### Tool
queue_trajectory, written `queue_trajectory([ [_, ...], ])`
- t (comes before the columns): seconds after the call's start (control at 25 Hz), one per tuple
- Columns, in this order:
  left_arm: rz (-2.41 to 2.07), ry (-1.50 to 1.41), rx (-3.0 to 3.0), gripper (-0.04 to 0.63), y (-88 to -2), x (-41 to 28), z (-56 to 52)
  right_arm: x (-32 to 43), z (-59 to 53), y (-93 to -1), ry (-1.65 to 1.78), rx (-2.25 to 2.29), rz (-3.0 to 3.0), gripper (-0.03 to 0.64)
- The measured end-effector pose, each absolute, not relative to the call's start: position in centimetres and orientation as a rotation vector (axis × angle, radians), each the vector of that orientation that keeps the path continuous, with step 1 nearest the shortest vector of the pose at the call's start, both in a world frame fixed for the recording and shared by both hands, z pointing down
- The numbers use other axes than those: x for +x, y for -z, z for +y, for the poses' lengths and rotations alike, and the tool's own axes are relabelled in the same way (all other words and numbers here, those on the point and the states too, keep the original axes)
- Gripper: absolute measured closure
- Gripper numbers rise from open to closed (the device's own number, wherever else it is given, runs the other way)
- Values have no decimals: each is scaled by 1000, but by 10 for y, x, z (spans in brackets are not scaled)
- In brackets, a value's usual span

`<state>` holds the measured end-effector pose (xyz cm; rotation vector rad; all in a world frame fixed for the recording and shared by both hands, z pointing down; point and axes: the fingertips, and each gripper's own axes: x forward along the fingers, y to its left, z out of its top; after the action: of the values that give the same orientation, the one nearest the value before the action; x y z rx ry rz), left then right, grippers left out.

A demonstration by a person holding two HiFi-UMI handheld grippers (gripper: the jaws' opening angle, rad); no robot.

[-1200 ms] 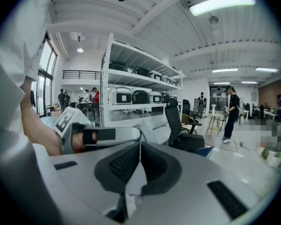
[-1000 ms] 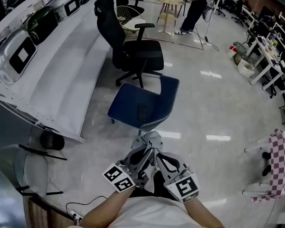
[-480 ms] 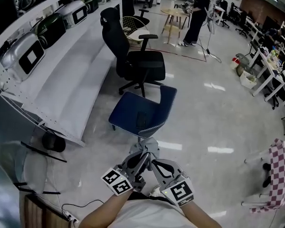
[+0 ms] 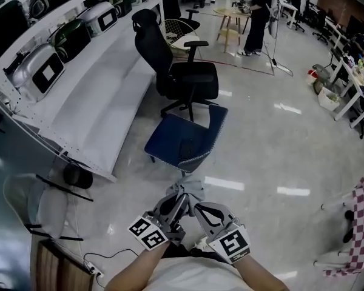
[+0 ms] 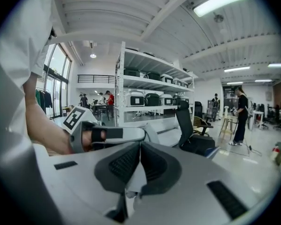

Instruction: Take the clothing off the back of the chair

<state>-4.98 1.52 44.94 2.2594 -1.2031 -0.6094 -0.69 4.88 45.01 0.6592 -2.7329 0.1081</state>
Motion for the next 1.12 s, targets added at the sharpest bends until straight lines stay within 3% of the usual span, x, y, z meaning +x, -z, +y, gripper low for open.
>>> queue_trajectory([
  [1.12,-1001,596,2336,568,-438,-58,18,-23,50,-429,-56,897,-2681,601],
])
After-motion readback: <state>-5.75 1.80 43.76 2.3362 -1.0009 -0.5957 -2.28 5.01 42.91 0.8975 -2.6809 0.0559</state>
